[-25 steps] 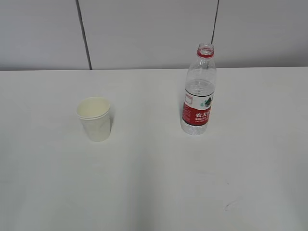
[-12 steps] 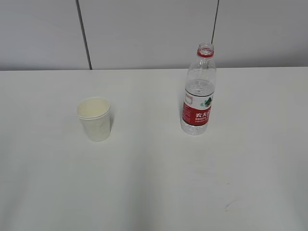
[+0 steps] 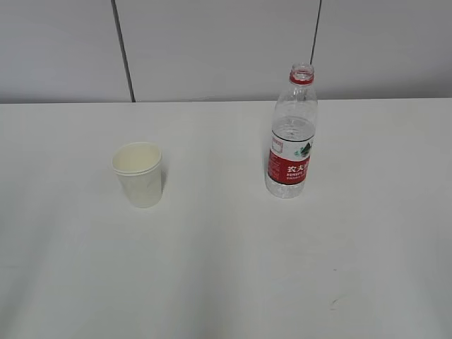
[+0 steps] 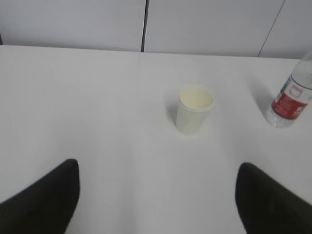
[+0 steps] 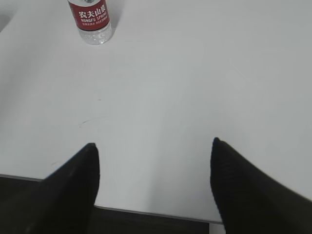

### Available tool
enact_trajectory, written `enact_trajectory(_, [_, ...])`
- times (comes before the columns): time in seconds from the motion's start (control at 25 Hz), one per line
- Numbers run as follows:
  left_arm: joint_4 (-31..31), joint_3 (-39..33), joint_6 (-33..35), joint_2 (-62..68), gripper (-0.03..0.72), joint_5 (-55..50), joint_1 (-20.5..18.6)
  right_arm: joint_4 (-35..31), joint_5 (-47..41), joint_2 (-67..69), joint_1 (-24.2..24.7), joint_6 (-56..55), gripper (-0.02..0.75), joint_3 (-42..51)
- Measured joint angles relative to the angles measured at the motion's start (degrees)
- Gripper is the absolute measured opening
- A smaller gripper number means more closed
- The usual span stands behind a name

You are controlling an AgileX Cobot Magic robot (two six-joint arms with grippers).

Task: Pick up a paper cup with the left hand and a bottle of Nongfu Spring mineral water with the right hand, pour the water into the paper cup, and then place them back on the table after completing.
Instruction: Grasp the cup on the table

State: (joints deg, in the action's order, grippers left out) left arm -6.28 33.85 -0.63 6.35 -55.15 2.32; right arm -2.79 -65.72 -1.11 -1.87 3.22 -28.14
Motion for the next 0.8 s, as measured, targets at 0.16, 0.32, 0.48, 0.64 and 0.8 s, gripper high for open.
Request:
enact_trajectory(0.16, [-0.8, 0.3, 0.0, 6.2, 0.58, 9.1, 0.0, 0.7, 1.9, 0.0, 0.0, 0.0, 0.526, -0.8])
enact_trajectory(0.32, [-1.7, 0.3, 0.0, 13.1, 0.571, 18.4, 0.0, 1.1, 9.6, 2.4, 0.0, 0.0, 0.54, -1.4])
enact_trajectory(0.48, [-2.2, 0.1, 0.0, 20.7, 0.566, 24.2, 0.0, 2.4, 18.2, 8.8, 0.0, 0.0, 0.528, -1.4])
enact_trajectory(0.64, [-2.9, 0.0, 0.2, 28.8, 0.554, 31.3, 0.0, 3.2, 28.8, 15.7, 0.0, 0.0, 0.525, -1.4])
enact_trajectory(0.8, [-3.1, 0.0, 2.1, 36.6, 0.534, 37.0, 0.0, 3.3, 38.8, 22.8, 0.0, 0.0, 0.525, -1.4])
